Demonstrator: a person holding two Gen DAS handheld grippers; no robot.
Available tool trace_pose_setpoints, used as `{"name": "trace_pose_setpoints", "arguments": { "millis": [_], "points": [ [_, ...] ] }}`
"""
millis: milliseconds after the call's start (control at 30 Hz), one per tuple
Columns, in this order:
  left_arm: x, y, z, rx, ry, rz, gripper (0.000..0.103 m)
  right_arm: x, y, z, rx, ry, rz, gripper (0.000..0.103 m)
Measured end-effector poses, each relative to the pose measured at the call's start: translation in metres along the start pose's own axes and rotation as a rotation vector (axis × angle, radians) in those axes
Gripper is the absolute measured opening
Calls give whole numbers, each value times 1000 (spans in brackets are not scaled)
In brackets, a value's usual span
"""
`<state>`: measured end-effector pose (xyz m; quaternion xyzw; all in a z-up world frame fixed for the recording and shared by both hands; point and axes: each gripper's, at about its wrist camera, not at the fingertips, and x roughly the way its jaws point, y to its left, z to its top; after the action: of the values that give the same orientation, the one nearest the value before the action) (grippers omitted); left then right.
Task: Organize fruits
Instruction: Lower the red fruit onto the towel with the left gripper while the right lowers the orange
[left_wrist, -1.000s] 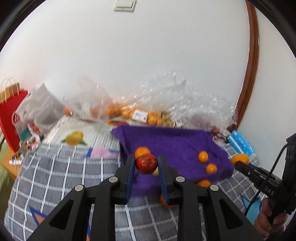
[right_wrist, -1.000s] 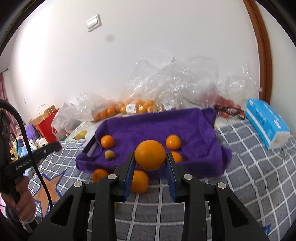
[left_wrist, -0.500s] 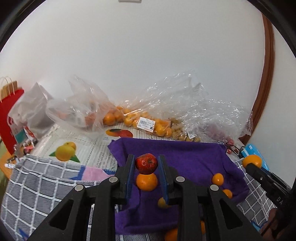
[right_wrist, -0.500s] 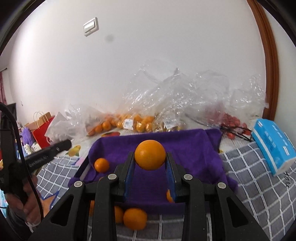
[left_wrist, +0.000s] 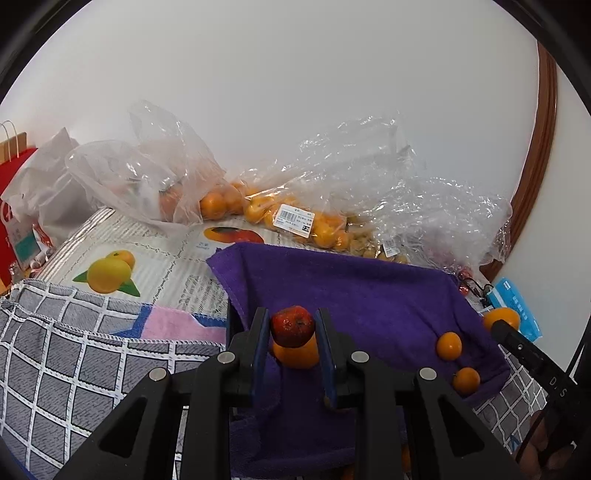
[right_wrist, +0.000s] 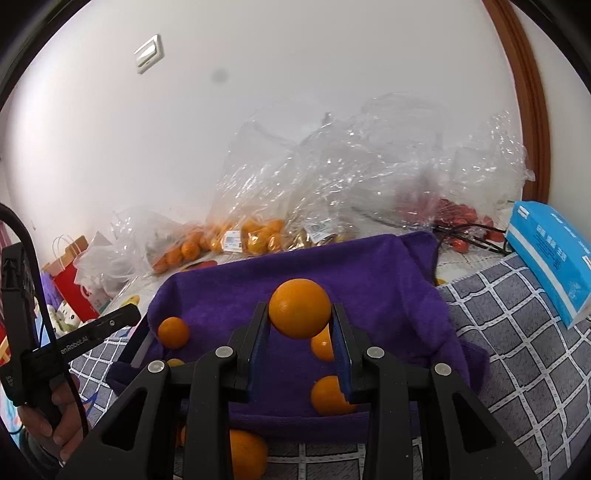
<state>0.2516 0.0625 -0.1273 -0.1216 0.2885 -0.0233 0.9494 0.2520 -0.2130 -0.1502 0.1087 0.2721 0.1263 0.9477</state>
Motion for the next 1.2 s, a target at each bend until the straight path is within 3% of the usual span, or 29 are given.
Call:
{"name": "trace_pose_setpoints", "arguments": {
  "millis": [567, 1200],
  "points": [
    [3, 5, 0, -31, 14, -29, 24, 1, -8, 0, 7, -3, -30, 33],
    [7, 3, -1, -20, 36, -29, 24, 21, 7, -12, -74, 74, -40, 33]
  ]
}}
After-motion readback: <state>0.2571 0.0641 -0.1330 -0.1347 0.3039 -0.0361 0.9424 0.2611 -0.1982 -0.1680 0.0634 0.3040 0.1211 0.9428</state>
